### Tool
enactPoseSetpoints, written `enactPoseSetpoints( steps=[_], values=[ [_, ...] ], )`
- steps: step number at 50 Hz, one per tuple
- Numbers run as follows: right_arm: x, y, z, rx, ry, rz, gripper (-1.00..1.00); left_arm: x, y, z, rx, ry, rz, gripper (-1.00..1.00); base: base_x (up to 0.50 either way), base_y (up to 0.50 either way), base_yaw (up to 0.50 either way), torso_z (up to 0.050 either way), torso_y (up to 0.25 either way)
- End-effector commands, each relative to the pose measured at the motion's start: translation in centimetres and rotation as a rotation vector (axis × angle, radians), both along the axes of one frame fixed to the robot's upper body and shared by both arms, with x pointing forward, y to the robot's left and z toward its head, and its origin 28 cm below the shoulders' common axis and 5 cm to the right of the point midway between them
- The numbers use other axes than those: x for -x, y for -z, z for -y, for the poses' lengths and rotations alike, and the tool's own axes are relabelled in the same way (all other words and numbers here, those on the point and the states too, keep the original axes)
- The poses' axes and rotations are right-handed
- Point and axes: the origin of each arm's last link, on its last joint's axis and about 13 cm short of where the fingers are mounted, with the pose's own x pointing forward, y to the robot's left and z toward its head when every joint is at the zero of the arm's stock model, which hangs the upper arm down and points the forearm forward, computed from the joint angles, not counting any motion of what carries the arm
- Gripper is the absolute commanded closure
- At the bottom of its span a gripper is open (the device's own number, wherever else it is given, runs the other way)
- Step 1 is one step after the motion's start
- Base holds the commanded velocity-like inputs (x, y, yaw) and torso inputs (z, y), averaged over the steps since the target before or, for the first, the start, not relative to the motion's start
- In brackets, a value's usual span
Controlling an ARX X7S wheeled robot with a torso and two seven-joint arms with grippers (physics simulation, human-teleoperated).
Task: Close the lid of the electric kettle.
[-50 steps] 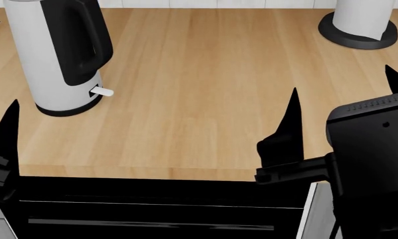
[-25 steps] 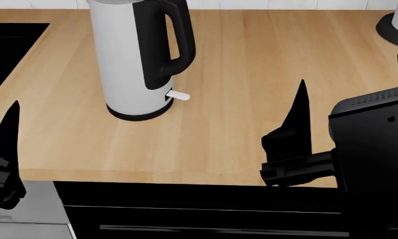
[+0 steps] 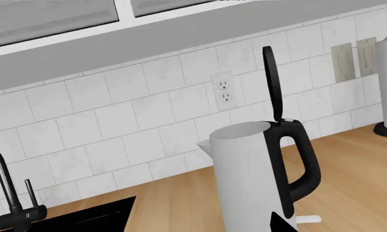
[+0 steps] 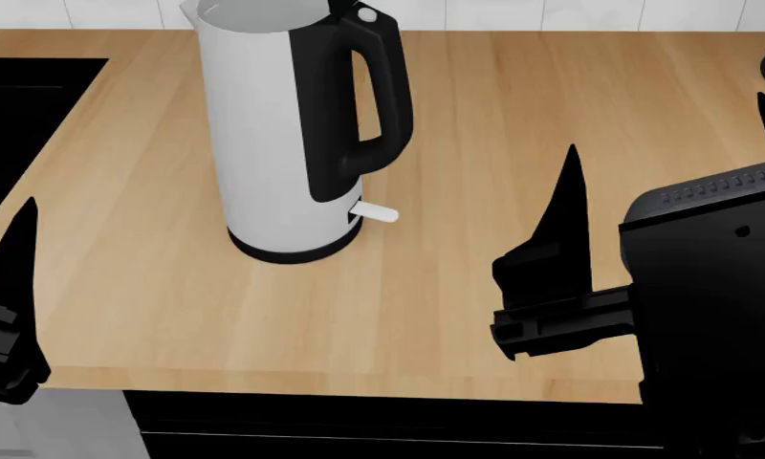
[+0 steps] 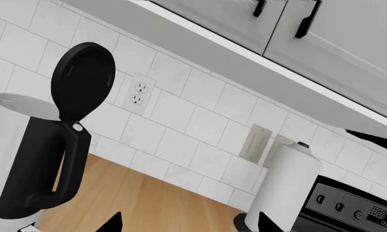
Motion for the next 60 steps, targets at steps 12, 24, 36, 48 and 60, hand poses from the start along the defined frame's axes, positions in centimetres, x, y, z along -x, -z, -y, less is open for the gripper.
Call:
enactPoseSetpoints(
  steps=[12, 24, 36, 48, 60],
  values=[
    [0.3, 0.2, -0.4, 0.028, -0.029, 0.011, -1.00, 0.1, -0.3, -0.2, 0.013, -0.003, 0.013, -1.00, 0.50, 0.07, 0.00, 0.000, 0.000],
    [0.6, 0.1, -0.5, 0.026, -0.034, 0.015, -1.00, 0.2, -0.5, -0.2, 0.013, -0.007, 0.021, -1.00, 0.50, 0.08, 0.00, 0.000, 0.001],
    [0.6, 0.0, -0.5, 0.018, -0.030, 0.021, -1.00, 0.2, -0.4, -0.2, 0.006, -0.006, 0.019, -1.00, 0.50, 0.09, 0.00, 0.000, 0.001],
    [0.6, -0.8, 0.1, -0.006, -0.029, 0.021, -1.00, 0.4, -0.4, -0.4, 0.012, -0.015, 0.020, -1.00, 0.02, 0.00, 0.00, 0.000, 0.000],
    [-0.8, -2.8, -0.2, 0.042, -0.063, -0.031, -1.00, 0.4, 0.1, -0.7, 0.016, -0.024, 0.009, -1.00, 0.00, 0.00, 0.00, 0.000, 0.000]
  ],
)
